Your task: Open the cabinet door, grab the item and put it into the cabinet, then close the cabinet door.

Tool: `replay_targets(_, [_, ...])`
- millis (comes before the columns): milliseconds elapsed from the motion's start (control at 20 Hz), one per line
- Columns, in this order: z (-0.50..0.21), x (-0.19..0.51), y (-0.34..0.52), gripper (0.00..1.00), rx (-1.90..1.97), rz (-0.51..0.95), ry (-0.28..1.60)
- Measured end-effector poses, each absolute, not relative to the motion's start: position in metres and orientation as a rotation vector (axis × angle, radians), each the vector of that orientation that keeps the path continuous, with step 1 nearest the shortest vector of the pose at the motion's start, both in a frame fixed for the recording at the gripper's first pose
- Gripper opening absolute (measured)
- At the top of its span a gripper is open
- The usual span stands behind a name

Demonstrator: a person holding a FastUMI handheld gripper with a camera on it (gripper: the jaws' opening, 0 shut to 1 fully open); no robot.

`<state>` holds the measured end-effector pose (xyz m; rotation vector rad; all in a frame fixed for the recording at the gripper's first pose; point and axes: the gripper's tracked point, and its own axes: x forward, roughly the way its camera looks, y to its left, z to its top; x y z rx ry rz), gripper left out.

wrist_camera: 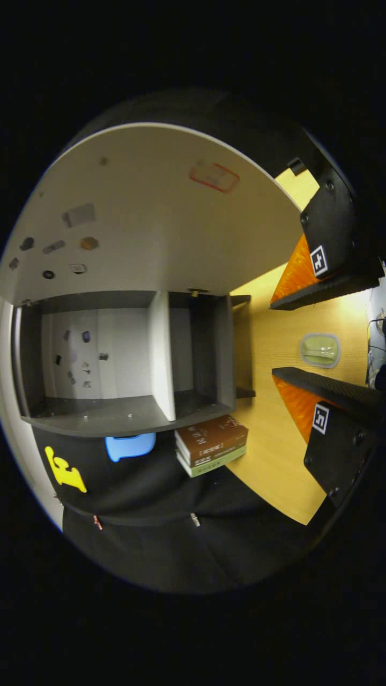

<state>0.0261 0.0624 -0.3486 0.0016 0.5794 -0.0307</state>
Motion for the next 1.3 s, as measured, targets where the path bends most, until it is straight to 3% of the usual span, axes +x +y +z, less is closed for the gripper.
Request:
replay_targets(650, [-0.533,0.035,0.087,0.7,0.017,-0.032,0.931])
replay_targets(950, [-0.582,0.04,0.082,0.68,-0.043,-0.033,1.045])
replay_targets(1000, [-0.584,0.041,0.08,0.66,-0.058,-0.04,1.053])
replay_targets(1050, [-0.585,0.04,0.082,0.5,-0.056,-0.033,1.065])
replay_targets(1150, [-0.585,0.044,0.081,0.31,-0.063,-0.038,1.066])
replay_targets(1250, [-0.585,0.044,0.081,0.2,-0.065,-0.036,1.08])
replay_targets(1300, [-0.583,0.045,0.082,0.19,-0.063,-0.035,1.08])
